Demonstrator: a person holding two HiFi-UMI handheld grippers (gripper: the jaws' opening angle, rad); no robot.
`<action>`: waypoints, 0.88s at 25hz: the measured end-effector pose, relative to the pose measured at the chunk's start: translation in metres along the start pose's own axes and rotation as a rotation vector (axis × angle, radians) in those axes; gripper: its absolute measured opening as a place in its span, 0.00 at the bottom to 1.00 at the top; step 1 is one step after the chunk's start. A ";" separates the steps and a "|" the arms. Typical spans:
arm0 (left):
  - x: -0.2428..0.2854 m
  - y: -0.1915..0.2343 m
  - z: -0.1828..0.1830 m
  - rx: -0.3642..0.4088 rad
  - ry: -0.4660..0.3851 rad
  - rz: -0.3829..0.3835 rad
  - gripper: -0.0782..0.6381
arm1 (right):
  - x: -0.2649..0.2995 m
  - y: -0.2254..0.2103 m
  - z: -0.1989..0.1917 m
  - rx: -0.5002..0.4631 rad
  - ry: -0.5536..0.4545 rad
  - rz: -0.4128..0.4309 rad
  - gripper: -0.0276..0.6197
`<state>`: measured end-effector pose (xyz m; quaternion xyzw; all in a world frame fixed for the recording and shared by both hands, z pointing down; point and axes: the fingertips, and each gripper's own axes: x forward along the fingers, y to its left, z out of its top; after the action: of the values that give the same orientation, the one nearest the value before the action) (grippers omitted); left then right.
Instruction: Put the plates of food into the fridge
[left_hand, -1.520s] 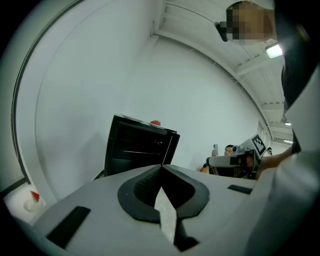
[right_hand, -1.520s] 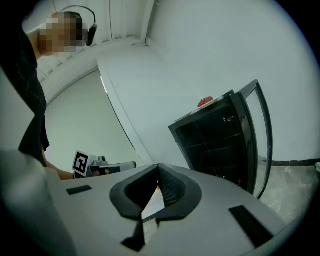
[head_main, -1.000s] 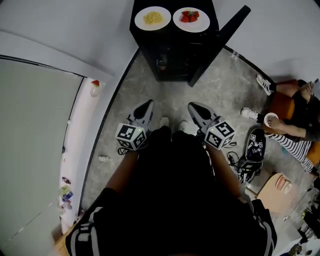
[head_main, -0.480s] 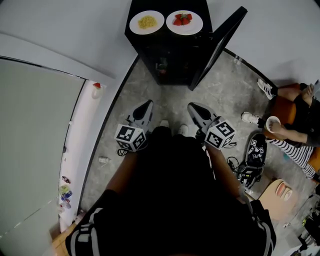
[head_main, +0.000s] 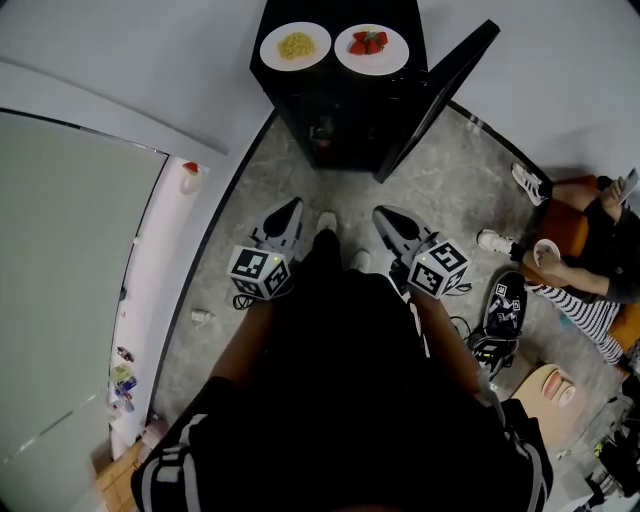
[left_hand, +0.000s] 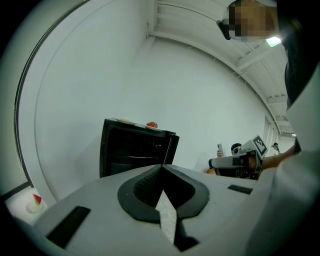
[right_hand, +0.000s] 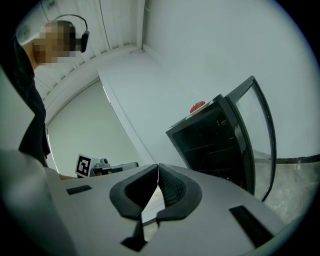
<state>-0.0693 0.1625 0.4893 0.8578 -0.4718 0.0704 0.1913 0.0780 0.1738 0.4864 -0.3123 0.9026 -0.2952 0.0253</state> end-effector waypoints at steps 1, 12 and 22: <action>0.003 0.001 0.001 0.001 -0.001 -0.002 0.14 | 0.000 -0.001 0.000 -0.001 0.003 -0.003 0.08; 0.041 0.021 0.014 0.007 0.007 -0.063 0.14 | 0.024 -0.023 0.018 0.009 -0.005 -0.057 0.08; 0.075 0.079 0.034 -0.008 0.019 -0.100 0.14 | 0.080 -0.044 0.040 0.009 -0.003 -0.100 0.08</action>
<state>-0.0970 0.0521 0.5011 0.8788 -0.4269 0.0669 0.2025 0.0476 0.0787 0.4885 -0.3574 0.8844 -0.2998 0.0131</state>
